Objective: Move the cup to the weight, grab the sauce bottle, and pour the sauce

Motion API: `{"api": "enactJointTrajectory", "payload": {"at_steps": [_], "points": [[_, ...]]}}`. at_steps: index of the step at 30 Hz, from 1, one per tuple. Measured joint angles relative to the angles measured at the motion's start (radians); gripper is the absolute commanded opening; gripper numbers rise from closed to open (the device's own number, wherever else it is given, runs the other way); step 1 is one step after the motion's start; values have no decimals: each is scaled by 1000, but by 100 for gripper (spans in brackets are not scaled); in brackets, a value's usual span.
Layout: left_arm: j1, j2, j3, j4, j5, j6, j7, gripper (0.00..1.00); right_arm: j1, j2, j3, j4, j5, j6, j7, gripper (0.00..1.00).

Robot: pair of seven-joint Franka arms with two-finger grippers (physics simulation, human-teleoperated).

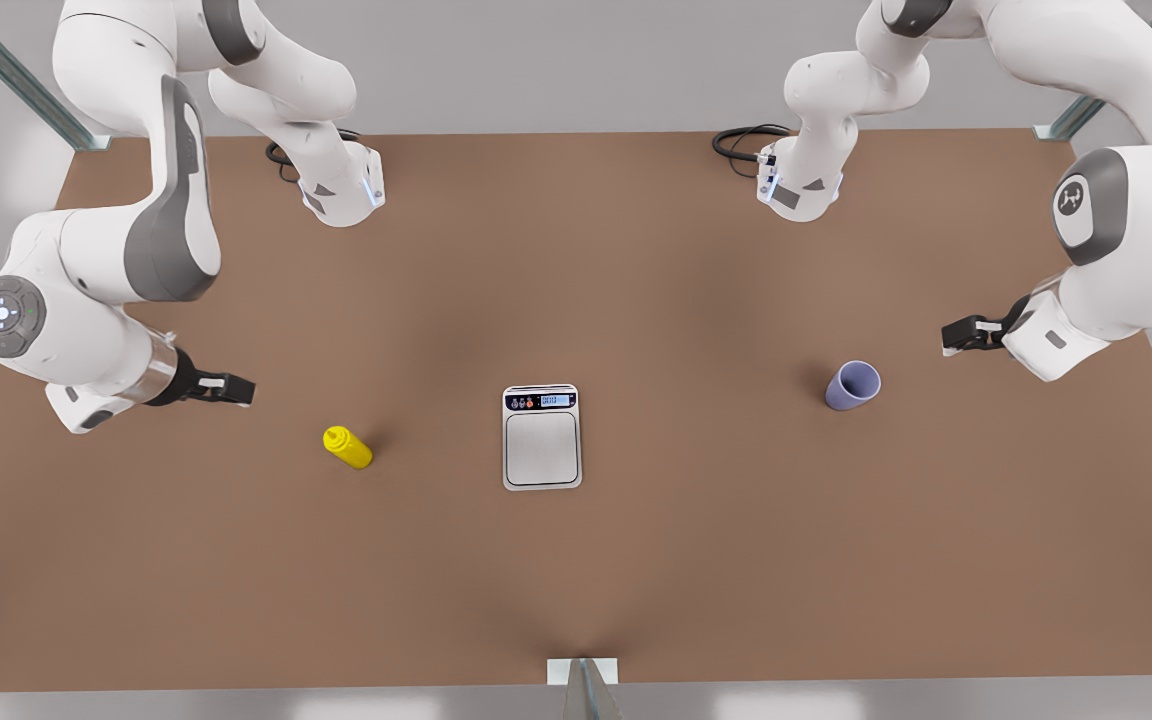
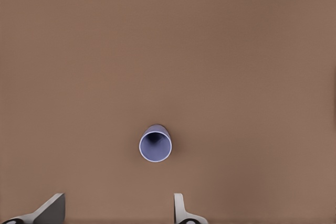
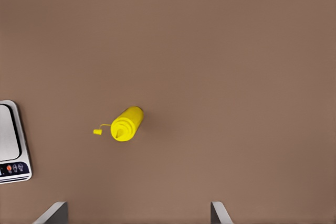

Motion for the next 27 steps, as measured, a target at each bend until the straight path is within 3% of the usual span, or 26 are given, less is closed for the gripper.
{"api": "enactJointTrajectory", "payload": {"at_steps": [3, 8, 12, 18, 27], "points": [[2, 5, 1, -36, 0, -5, 0, 100, 16, 0, 11, 1, 3, -23, -2, 100], [-3, -75, 2, -506, 0, 420, 5, 100, 43, 0, 11, 4, -9, -25, 4, 100], [21, -70, 41, -700, -3, 693, 20, 100, -11, 4, 11, 4, 203, -68, -122, 100], [-4, -40, 41, -812, -4, 805, 20, 100, -63, 6, 11, 41, 253, -126, -641, 100], [-1, 32, 43, -819, -5, 808, 21, 100, -235, 187, 4, 30, 710, -35, -1726, 100]]}}
